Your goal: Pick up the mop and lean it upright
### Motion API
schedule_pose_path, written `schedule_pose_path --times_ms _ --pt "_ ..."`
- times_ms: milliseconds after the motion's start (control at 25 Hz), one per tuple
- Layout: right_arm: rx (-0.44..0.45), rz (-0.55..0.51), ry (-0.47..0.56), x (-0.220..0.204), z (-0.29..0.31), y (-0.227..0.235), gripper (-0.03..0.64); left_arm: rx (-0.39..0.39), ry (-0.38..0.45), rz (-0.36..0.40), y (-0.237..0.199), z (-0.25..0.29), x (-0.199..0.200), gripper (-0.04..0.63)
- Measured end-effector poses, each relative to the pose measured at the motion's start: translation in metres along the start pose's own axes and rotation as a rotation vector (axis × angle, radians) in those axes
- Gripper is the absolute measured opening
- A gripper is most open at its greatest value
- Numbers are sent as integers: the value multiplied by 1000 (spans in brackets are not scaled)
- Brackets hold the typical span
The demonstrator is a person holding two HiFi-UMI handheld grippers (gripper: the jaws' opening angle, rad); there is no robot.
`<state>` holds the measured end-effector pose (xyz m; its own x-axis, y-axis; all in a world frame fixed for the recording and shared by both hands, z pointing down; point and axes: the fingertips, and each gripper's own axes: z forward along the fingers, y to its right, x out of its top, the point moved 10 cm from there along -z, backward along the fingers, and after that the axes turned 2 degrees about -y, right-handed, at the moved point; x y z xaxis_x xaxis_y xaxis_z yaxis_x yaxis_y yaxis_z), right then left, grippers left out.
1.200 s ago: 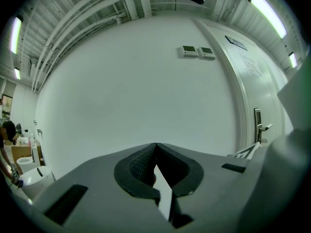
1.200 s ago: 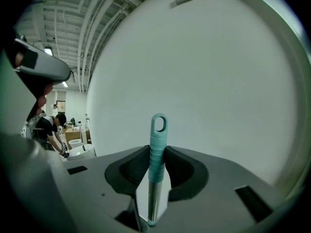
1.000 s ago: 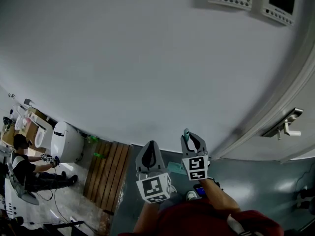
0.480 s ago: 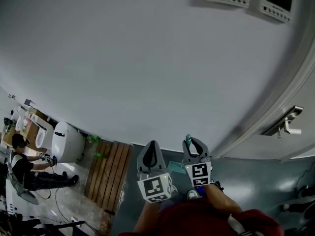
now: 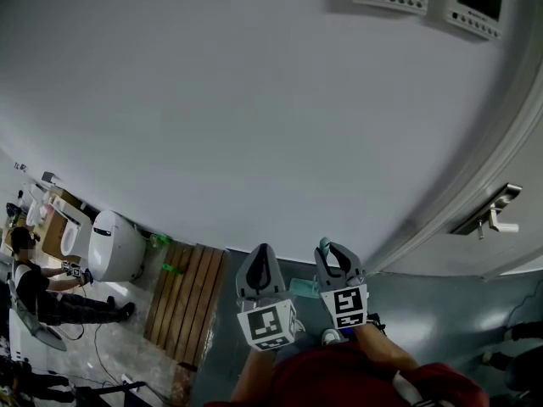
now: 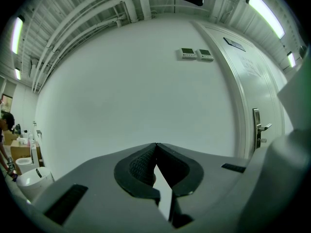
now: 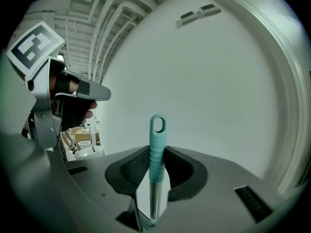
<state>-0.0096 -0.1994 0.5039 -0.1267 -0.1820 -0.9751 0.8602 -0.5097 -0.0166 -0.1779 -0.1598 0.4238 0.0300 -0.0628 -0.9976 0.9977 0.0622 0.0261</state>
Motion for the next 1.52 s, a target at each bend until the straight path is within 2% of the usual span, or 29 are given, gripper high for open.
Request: schedule_pose_path --times_ms 280,480,600,920,1120,1520 --pt "3 -36 97 46 -19 0 106 5 20 9 2 -2 7 14" --pt "-14 -71 235 86 -33 5 106 6 42 16 4 -4 14 12" --pt "-26 -63 276 101 -40 6 106 7 64 6 6 -6 20 14" --pt "-40 -48 281 105 -42 11 106 -10 85 26 9 -7 27 12" --pt "-38 -40 271 104 -41 10 106 -41 83 -12 10 -9 27 12" --pt "-33 -21 234 102 -42 8 106 -1 69 -14 4 -10 27 13"
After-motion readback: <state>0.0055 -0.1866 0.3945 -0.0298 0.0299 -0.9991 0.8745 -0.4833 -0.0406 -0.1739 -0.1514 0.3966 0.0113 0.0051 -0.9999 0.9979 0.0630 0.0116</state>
